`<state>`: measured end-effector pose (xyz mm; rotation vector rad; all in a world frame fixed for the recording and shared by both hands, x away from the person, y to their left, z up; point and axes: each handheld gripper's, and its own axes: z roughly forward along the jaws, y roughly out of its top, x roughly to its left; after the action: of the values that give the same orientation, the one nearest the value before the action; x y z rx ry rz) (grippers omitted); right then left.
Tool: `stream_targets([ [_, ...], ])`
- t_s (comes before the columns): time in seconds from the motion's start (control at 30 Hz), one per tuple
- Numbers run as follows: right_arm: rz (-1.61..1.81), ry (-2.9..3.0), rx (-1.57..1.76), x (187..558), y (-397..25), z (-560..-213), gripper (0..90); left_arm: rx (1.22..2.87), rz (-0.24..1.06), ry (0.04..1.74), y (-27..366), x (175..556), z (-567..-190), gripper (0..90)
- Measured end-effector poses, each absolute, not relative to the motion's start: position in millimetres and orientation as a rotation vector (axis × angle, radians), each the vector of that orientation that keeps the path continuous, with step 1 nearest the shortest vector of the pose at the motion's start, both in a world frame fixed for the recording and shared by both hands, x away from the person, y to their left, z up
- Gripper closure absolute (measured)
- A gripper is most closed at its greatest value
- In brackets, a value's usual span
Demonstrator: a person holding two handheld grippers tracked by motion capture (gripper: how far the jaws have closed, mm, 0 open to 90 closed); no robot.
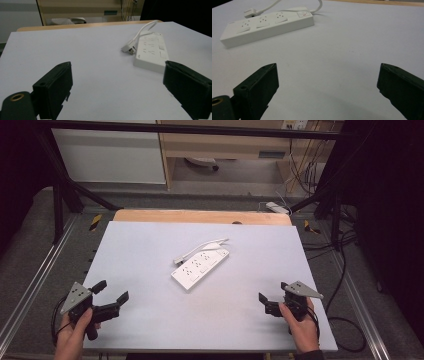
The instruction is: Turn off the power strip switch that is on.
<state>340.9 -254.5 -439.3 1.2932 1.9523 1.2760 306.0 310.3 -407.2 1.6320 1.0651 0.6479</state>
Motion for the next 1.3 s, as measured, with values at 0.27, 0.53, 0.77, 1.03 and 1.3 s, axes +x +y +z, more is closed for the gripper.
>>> stream_targets([
  [0.27, 1.297, 1.960, 1.251, 341, -253, -437, 5.0, 1.647, 0.643, 1.056, 307, 306, -408, 8.8],
  [0.53, 1.329, 1.968, 1.177, 337, -246, -432, 7.5, 1.654, 0.657, 1.050, 307, 306, -409, 8.8],
  [0.77, 1.319, 1.978, 1.186, 338, -240, -431, 3.7, 1.657, 0.640, 1.084, 307, 310, -410, 5.2],
  [1.03, 1.303, 1.999, 1.205, 340, -235, -430, 4.1, 1.665, 0.619, 1.060, 306, 310, -409, 5.3],
  [1.3, 1.304, 2.021, 1.211, 344, -225, -423, 5.3, 1.663, 0.619, 1.055, 304, 311, -409, 5.6],
])
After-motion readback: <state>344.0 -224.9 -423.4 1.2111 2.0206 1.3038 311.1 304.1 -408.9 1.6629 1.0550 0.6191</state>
